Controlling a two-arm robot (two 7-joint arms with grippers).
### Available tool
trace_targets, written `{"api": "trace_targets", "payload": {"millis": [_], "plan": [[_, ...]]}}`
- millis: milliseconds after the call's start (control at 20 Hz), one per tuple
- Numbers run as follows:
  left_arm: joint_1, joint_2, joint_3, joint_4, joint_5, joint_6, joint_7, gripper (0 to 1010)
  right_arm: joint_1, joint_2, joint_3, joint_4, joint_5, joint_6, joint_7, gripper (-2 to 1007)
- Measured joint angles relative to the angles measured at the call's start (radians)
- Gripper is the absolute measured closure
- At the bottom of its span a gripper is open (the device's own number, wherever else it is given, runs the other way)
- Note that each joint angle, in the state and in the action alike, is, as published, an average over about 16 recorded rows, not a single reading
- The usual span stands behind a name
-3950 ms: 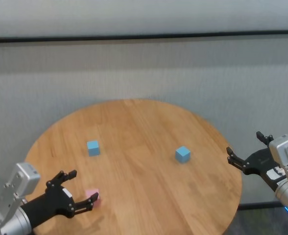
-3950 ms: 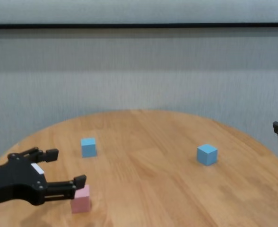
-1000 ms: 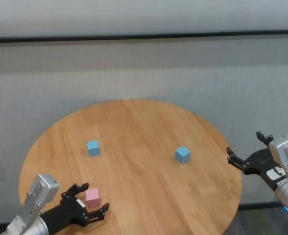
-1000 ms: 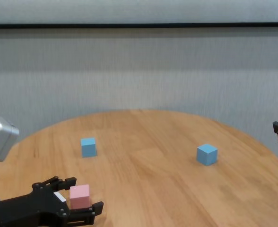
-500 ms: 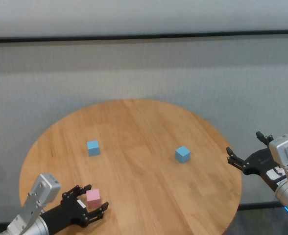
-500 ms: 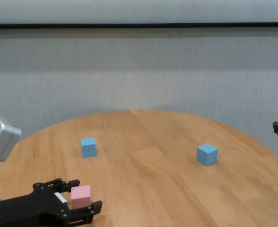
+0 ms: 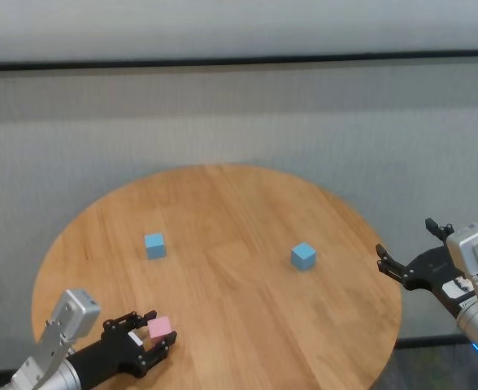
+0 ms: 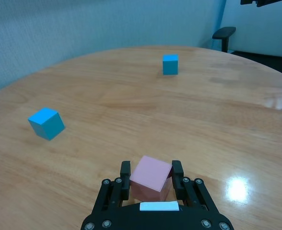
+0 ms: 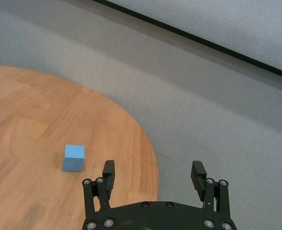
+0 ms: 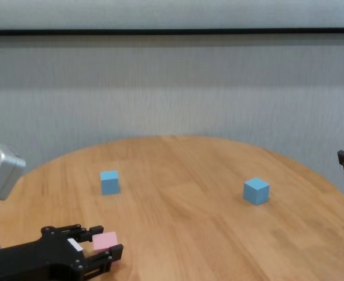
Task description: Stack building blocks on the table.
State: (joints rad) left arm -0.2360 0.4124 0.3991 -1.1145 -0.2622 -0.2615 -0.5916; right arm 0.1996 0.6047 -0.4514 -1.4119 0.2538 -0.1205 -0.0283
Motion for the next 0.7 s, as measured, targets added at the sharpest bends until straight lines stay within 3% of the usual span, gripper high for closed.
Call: {"api": "trace_targets", "payload": {"millis": [350, 700], "plan": [[-0.014, 0.0, -0.009, -0.024, 0.0, 0.0, 0.004, 475, 0.0, 0.0, 0.0, 0.0, 0.0, 0.0, 0.0, 4], [-0.063, -0.015, -0.003, -0.035, 0.011, 0.001, 0.006, 475, 0.0, 0.0, 0.0, 0.0, 0.0, 0.0, 0.0, 4]]}}
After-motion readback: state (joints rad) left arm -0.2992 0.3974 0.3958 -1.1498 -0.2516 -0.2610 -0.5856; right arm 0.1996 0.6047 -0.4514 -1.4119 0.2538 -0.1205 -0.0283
